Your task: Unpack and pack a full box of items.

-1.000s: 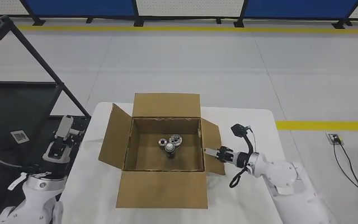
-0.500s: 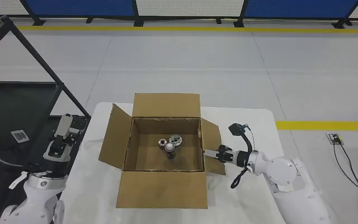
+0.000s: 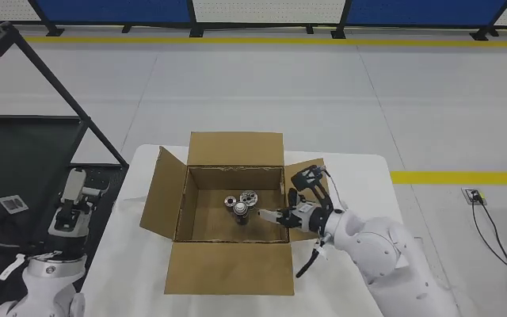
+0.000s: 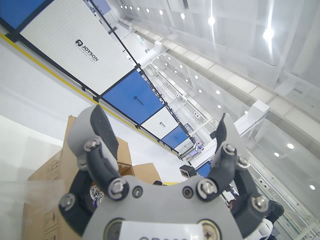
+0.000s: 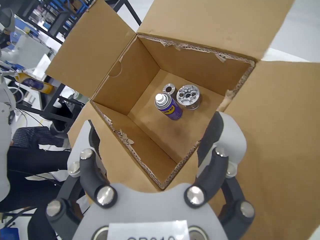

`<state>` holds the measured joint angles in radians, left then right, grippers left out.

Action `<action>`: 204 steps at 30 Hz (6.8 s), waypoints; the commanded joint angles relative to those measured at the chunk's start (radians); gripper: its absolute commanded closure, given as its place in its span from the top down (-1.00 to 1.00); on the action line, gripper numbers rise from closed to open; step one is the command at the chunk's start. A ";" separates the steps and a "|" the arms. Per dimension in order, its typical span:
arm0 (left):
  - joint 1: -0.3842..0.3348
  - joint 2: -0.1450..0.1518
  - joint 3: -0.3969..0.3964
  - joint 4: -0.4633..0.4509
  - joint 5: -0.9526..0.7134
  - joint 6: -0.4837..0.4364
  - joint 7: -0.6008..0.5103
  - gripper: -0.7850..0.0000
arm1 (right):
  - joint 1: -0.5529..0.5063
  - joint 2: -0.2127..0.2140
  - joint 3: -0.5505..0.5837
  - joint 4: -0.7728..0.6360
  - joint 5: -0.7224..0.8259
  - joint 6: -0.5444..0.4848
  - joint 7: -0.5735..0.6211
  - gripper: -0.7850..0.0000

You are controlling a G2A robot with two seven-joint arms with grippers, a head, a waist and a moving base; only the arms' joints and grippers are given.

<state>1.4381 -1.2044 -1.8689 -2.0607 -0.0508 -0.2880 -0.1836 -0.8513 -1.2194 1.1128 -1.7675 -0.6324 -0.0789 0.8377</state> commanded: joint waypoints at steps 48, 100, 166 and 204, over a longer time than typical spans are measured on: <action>0.098 -0.008 -0.060 -0.012 -0.043 -0.021 0.007 1.00 | 0.460 -0.274 -0.506 0.745 -0.117 0.113 -0.029 -0.39; -0.020 -0.003 0.041 0.033 0.004 0.042 -0.049 1.00 | -0.052 -0.093 0.393 0.013 -0.417 0.399 -0.095 -1.00; -0.041 -0.001 0.056 0.039 0.017 0.061 -0.063 1.00 | 0.205 -0.081 0.317 0.680 -0.705 0.354 0.026 0.00; -0.006 -0.003 0.031 0.010 0.002 0.038 -0.023 1.00 | -0.229 -0.062 0.309 -0.338 -0.450 0.041 -0.070 1.00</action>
<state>1.4255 -1.2072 -1.8322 -2.0464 -0.0474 -0.2460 -0.2151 -1.0798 -1.2823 1.4455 -2.0929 -1.0858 -0.0033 0.7561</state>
